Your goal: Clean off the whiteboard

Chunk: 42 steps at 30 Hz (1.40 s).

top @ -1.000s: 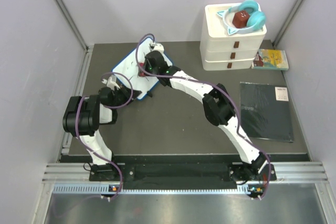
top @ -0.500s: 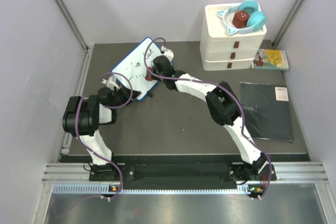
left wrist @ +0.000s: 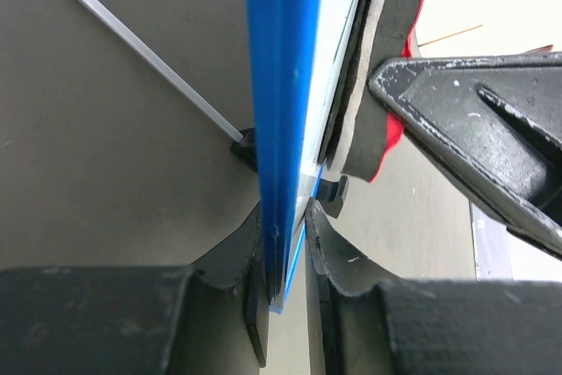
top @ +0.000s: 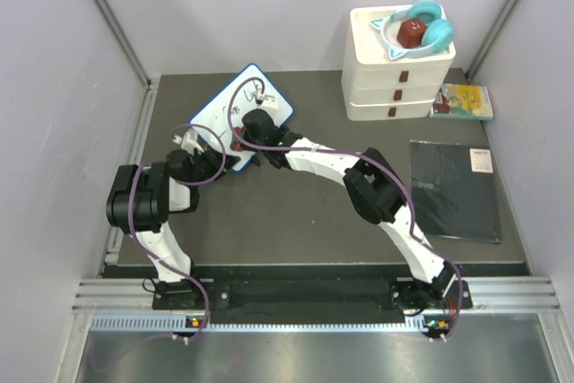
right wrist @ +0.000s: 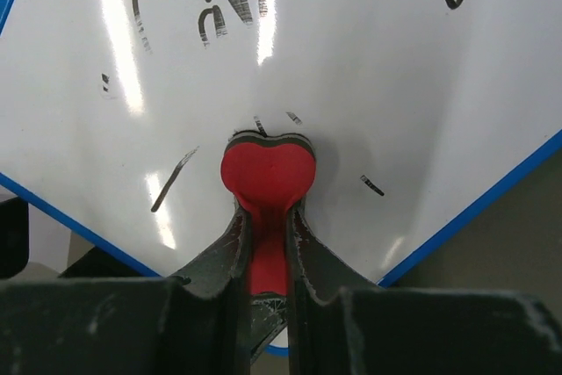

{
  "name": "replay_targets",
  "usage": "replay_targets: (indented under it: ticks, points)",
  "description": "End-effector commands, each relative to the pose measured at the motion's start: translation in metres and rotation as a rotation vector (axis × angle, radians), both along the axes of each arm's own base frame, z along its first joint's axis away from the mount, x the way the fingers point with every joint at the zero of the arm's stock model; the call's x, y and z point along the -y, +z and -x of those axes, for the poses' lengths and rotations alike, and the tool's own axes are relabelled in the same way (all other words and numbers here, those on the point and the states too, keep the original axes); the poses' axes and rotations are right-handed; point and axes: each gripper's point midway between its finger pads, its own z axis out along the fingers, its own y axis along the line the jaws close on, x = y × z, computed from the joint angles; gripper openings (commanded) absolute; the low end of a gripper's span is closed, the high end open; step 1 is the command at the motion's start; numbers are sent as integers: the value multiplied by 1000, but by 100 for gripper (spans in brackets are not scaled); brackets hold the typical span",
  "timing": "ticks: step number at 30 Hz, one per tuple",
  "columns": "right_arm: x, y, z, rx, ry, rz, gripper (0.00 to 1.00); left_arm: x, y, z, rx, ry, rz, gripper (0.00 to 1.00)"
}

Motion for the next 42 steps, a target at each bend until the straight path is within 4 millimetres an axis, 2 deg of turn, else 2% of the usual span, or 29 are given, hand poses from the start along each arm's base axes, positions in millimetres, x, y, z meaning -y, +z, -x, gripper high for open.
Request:
replay_targets:
  ticks: [1,5,6,9,13,16,20,24,29,31,34,36,37,38,42]
  points:
    - [7,-91,56,-264,85,78,0,4,-19,14,-101,-8,7,6]
    - [46,-95,28,-297,-16,37,0,5,-19,14,-99,-13,7,6]
    - [55,-102,30,-317,-33,48,0,4,-18,14,-98,-11,8,6]
    - [71,-106,22,-320,-70,79,0,4,-19,13,-99,-8,7,6]
    - [82,-110,14,-312,-113,84,0,5,-19,15,-99,-18,11,6]
    - [80,-107,6,-307,-124,67,0,5,-18,15,-95,-20,10,6]
    - [79,-98,-16,-282,-161,71,0,6,-18,16,-94,-23,9,6]
    - [96,-99,-30,-300,-235,94,0,6,-18,17,-94,-23,9,6]
    - [121,-94,-46,-330,-309,23,0,7,-17,17,-90,-32,13,6]
    - [126,-93,-51,-327,-318,11,0,7,-17,17,-89,-34,14,6]
    - [123,-91,-61,-333,-300,-15,0,8,-17,18,-88,-34,14,6]
    - [113,-80,-68,-313,-268,-39,0,8,-16,18,-87,-35,16,6]
    - [108,-85,-68,-323,-254,-40,0,8,-16,18,-86,-36,15,6]
    - [98,-72,-72,-310,-227,-74,0,8,-16,18,-87,-35,16,6]
    - [74,-52,-73,-263,-162,-104,0,8,-17,18,-86,-36,15,6]
